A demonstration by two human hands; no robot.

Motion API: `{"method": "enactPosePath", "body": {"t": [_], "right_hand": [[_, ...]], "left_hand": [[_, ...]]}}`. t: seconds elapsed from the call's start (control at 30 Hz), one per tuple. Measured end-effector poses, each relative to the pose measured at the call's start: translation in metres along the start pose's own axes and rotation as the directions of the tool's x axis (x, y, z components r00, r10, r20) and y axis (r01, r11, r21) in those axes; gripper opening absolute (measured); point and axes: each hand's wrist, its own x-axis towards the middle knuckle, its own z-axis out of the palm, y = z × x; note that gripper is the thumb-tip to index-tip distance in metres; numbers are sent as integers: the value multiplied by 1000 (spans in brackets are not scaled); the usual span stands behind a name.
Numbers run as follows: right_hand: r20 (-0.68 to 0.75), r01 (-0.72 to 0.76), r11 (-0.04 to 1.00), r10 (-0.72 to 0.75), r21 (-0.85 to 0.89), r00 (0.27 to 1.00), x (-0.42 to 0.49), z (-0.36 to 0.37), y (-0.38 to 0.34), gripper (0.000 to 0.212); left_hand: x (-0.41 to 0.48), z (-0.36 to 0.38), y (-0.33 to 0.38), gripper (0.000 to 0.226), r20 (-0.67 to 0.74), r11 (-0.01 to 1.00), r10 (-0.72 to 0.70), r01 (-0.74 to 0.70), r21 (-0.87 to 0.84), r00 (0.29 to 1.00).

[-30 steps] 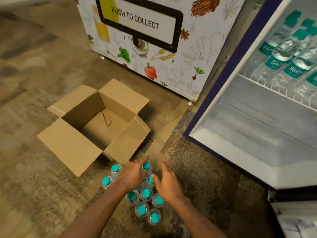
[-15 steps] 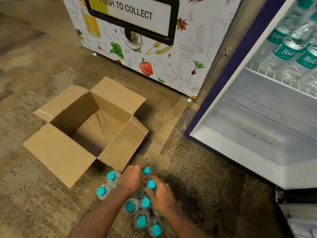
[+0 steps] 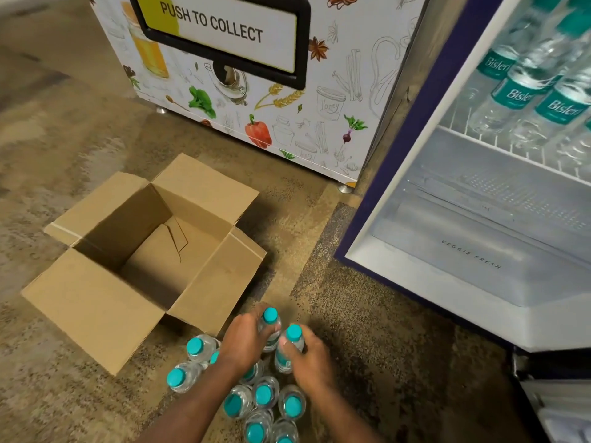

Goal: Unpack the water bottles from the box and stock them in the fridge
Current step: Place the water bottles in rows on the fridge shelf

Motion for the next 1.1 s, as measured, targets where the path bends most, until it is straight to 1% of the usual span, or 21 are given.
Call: {"method": "enactPosePath", "body": {"t": [0.07, 0.1, 0.17, 0.2, 0.33, 0.37, 0.47, 0.63, 0.7, 0.77, 0.9, 1.0, 1.1], "right_hand": [[-5, -4, 992, 5, 130, 1000, 3, -23, -10, 32], [-12, 4, 984, -2, 179, 1000, 4, -36, -17, 31], [-25, 24, 962, -18, 271, 1000, 4, -66, -36, 31], [-35, 38, 951, -28, 308, 999, 4, -83, -45, 31], [-89, 102, 919, -73, 381, 993, -5, -146, -87, 36], [-103, 122, 904, -88, 409, 991, -9, -161, -99, 35], [-144, 206, 856, -156, 474, 977, -29, -205, -139, 21], [-209, 323, 786, -249, 527, 946, -66, -273, -199, 23], [-239, 361, 747, -271, 558, 932, -80, -297, -220, 27], [-260, 397, 714, -300, 577, 918, -92, -319, -240, 29], [-315, 478, 669, -360, 569, 878, -111, -355, -275, 35], [-380, 530, 642, -372, 554, 847, -120, -379, -298, 39], [-434, 555, 612, -352, 563, 829, -123, -400, -318, 35]], "left_hand": [[-3, -8, 20, 35, -43, 998, 49, -51, -40, 998], [-4, -12, 30, 29, -54, 993, 86, -90, -74, 995], [-3, -26, 54, 20, -63, 971, 155, -164, -175, 986], [-1, -33, 67, 18, -62, 957, 179, -188, -220, 982], [5, -64, 131, 27, -85, 904, 257, -271, -332, 963], [6, -71, 149, 30, -98, 886, 271, -288, -363, 958], [5, -92, 199, 32, -146, 813, 311, -343, -471, 939], [-8, -129, 285, 31, -215, 711, 412, -459, -532, 886], [-14, -145, 319, 32, -238, 682, 457, -509, -525, 857], [-20, -159, 351, 34, -254, 678, 499, -556, -482, 828], [-29, -184, 404, 37, -269, 681, 587, -645, -346, 764], [-33, -197, 438, 46, -361, 698, 611, -695, -175, 704], [-39, -207, 469, 54, -465, 667, 610, -733, -135, 641]]}}
